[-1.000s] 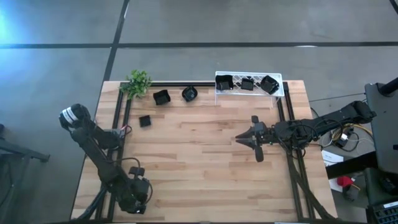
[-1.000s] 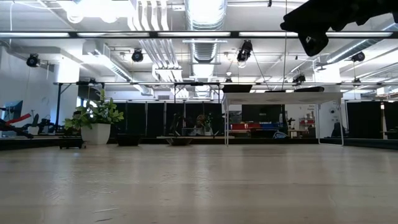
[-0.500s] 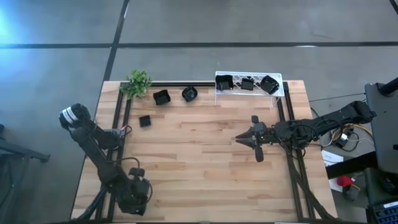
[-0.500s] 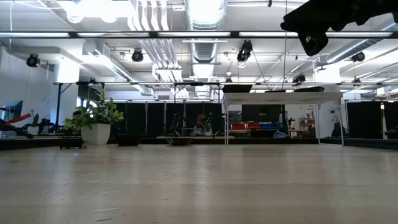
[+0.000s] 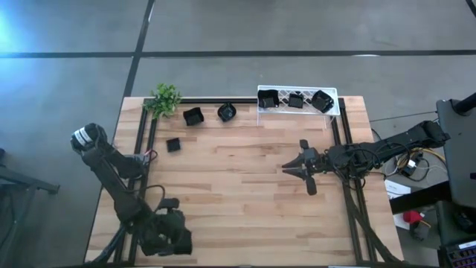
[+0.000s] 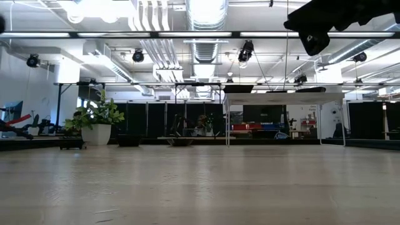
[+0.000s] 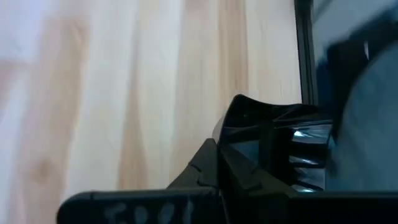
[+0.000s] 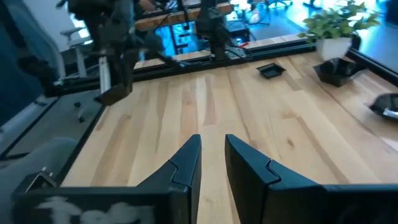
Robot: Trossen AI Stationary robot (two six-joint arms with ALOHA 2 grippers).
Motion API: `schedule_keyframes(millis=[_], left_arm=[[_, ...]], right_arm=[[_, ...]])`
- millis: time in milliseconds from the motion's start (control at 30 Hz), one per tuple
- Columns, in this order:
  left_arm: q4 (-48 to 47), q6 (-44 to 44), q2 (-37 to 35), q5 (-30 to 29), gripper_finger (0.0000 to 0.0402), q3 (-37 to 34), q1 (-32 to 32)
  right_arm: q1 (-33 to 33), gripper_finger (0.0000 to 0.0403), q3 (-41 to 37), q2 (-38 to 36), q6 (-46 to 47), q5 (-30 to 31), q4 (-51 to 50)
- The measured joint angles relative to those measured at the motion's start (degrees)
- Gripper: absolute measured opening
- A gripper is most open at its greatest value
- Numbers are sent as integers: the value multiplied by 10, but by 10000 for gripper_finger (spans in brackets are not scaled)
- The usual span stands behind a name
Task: Pick & Place Mini shaped plates
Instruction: Stack the black distorted square plate on top of the black distorted square plate on the shelf
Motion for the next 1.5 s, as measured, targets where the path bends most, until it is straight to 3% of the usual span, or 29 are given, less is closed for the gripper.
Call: schedule_keyframes(millis=[200,400,700,933,1267,1500], left_arm=[[-8,4,0,-70,0,37,53],[-8,28,0,-68,0,41,146],[0,161,2,10,0,41,333],[73,252,21,99,0,39,457],[132,306,120,212,0,51,546],[133,320,167,237,0,80,557]], right_arm=[[0,64,0,0,-14,-10,0],[0,65,0,0,-14,-12,0],[0,75,0,0,-10,-11,1],[0,67,0,0,-5,-7,1],[0,68,0,0,-5,-6,4],[0,74,0,0,-3,-5,4]])
